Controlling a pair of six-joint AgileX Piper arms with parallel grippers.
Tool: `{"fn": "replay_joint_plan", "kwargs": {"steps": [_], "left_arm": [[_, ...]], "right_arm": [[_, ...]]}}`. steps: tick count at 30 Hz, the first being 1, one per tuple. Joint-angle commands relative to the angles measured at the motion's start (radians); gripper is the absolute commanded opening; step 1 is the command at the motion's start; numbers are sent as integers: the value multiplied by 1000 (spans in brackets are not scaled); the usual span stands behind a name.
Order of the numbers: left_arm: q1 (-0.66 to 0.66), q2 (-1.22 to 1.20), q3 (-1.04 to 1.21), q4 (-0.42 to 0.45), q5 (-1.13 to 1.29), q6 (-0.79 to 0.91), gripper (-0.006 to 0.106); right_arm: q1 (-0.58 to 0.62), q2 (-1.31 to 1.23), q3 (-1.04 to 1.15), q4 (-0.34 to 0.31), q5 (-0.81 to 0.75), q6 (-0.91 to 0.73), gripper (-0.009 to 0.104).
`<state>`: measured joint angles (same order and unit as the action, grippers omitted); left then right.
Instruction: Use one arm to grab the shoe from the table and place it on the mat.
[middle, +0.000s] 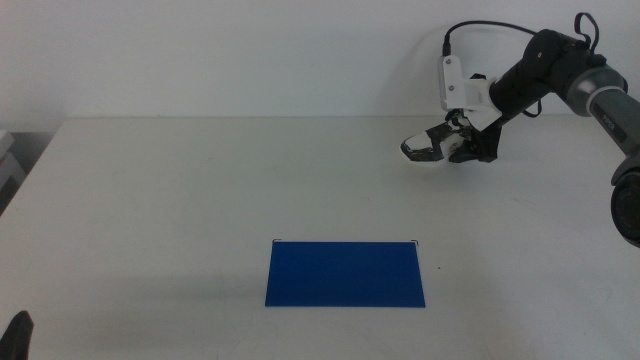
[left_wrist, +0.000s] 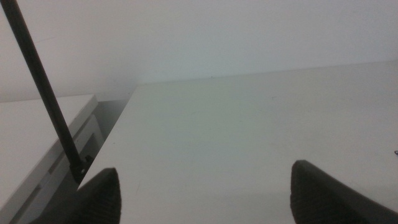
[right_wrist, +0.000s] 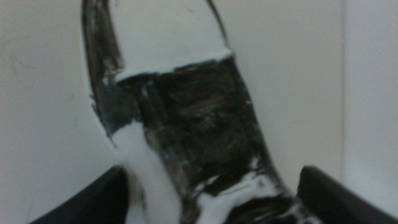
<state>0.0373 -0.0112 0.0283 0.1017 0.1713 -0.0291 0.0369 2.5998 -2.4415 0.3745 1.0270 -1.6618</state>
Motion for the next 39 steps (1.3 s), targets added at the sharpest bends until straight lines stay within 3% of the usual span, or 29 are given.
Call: {"fn": "replay_joint_plan", "kwargs": {"steps": [1,4,8,11,12,13,30,39], "left_arm": [[-7,-25,3,-10,-78,-3,93],[-7,-25,3,-10,-78,-3,93],[-7,-25,3,-10,-78,-3,93],[-7,-25,3,-10,-78,-3,93],[-7,-25,3,-10,-78,-3,93],[-7,-25,3,-10,-78,-3,93],[-7,-25,3,-10,-78,-3,93],[-7,-25,3,-10,-78,-3,93]], "right_arm": [[-8,-65,-33,42,-31,-10,70],[-8,-63,-33,47,-28,-10,66],[-8,-65,-33,46,-26,-9,48],[-8,-65,-33,47,-23,-5,26],[-8,-65,-34,47,-13,33,1],[-6,-66,-34,47,-12,50,-1],[48,-221,-23,-1,236,324,-1],[85,-481,304,-20,188,332,-1]]}}
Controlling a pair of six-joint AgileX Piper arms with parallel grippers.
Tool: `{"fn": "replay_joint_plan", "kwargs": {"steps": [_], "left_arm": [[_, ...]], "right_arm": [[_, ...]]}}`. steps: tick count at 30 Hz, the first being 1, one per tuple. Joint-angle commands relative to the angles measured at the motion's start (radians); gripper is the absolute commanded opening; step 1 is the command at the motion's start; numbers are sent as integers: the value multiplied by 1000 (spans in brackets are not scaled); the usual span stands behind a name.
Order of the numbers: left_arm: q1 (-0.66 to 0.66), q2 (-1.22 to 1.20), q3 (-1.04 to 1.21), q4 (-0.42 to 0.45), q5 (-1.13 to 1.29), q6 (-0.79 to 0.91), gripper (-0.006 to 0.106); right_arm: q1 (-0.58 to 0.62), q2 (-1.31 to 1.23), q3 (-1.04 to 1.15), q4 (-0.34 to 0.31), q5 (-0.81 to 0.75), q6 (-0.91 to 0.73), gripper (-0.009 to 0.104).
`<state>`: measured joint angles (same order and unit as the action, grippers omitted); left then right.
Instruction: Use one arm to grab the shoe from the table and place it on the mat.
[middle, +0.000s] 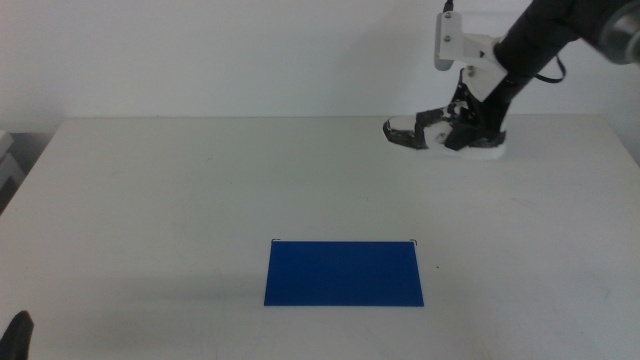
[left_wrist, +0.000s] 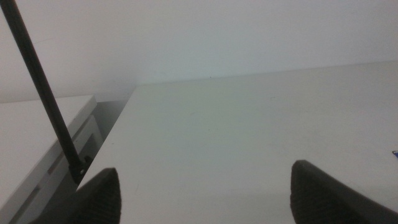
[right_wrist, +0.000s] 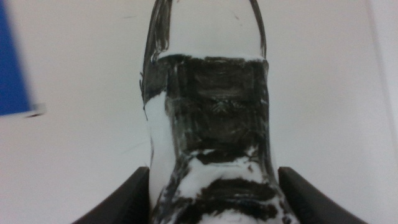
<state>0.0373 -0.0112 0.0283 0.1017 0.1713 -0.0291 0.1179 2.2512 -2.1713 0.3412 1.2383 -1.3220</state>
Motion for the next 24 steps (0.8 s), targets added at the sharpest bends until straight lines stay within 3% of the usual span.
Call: {"fn": "replay_joint_plan", "kwargs": {"steps": [1,12,24], "left_arm": [[-7,-25,3,-10,-78,-3,93],[-7,-25,3,-10,-78,-3,93],[-7,-25,3,-10,-78,-3,93]], "right_arm": [[5,-172,85,15,-34,-8,-1],[118,-511,543,29,-191,71,-1],[323,-529,620,-39,-251,276,-1]]}}
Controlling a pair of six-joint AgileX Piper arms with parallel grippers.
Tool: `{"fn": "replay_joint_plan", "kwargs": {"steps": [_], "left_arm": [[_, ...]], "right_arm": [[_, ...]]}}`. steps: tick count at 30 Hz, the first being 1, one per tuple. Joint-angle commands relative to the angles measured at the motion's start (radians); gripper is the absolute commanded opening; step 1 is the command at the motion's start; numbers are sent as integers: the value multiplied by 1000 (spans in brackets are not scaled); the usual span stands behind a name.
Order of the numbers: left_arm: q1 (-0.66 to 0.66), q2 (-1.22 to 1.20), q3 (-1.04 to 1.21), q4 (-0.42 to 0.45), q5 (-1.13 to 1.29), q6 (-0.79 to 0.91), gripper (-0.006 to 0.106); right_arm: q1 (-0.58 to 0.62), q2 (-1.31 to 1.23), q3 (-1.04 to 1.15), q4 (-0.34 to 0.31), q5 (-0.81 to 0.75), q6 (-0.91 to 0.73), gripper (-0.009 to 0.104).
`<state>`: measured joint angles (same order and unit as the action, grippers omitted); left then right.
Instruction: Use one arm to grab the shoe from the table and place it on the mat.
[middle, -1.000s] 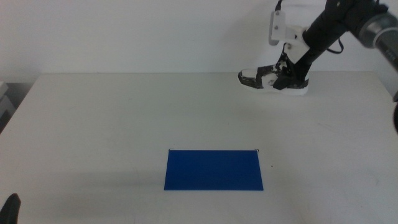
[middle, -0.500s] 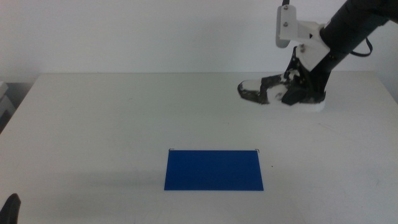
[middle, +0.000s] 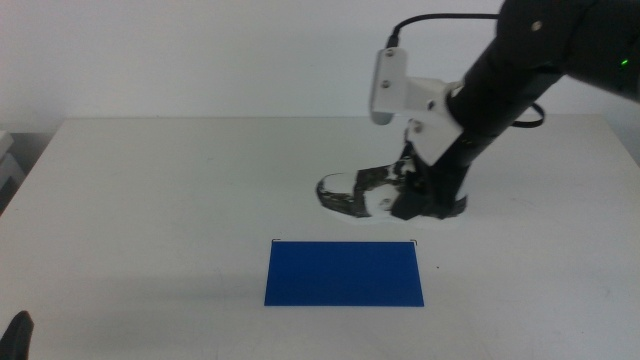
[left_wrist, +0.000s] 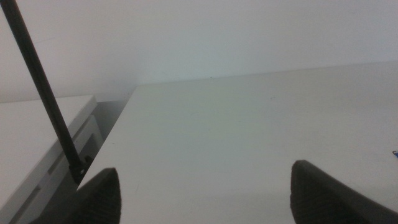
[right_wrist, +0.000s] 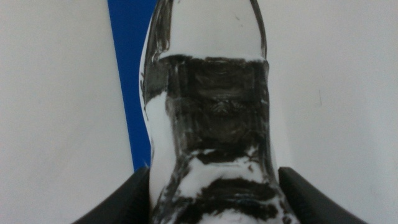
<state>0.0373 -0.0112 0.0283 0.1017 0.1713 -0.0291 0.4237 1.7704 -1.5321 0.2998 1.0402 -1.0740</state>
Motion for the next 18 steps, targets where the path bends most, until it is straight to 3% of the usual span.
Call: {"fn": "replay_joint_plan", "kwargs": {"steps": [1,6,18], "left_arm": [[-7,-25,3,-10,-78,-3,93],[-7,-25,3,-10,-78,-3,93],[-7,-25,3,-10,-78,-3,93]], "right_arm": [[28,-46,-15,-7,-70,40,-1],[82,-16,-7,-44,-124,66,-1],[126,85,-7,-36,-176,66,-1]]}}
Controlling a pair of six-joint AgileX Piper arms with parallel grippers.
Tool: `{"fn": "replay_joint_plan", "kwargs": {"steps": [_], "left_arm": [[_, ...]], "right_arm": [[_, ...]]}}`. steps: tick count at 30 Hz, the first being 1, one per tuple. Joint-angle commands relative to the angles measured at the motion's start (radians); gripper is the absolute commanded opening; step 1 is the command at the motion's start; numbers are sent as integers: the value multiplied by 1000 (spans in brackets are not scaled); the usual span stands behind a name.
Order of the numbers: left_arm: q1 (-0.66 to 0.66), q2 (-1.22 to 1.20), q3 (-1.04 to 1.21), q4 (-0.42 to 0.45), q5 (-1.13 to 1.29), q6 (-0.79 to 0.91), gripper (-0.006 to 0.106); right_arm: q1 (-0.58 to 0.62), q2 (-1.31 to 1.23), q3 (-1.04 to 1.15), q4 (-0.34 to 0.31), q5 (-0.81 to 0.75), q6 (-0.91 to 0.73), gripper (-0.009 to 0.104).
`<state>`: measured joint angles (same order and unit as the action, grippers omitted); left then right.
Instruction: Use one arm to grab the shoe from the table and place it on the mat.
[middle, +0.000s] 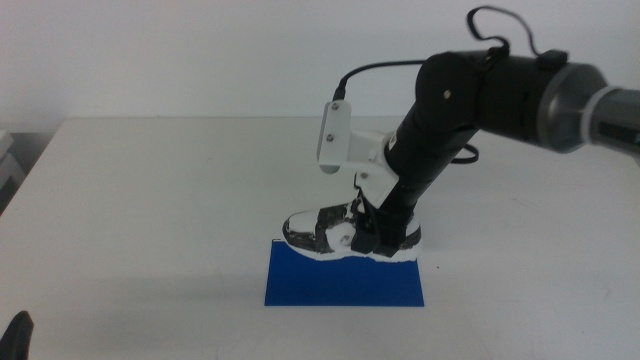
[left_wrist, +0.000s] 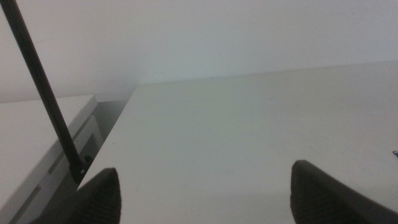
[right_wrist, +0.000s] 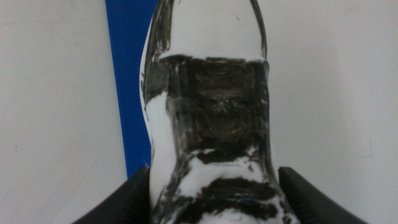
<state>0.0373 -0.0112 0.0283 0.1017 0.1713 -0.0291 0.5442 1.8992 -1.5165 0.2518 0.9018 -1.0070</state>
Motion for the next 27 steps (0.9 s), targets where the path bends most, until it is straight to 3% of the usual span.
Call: {"fn": "replay_joint_plan", "kwargs": {"steps": [1,27], "left_arm": [[-7,-25,3,-10,-78,-3,93],[-7,-25,3,-10,-78,-3,93]], "right_arm": [[5,-35,-22,15,-38,-1,-1],[6,69,-22,66,-83,6,1]]}}
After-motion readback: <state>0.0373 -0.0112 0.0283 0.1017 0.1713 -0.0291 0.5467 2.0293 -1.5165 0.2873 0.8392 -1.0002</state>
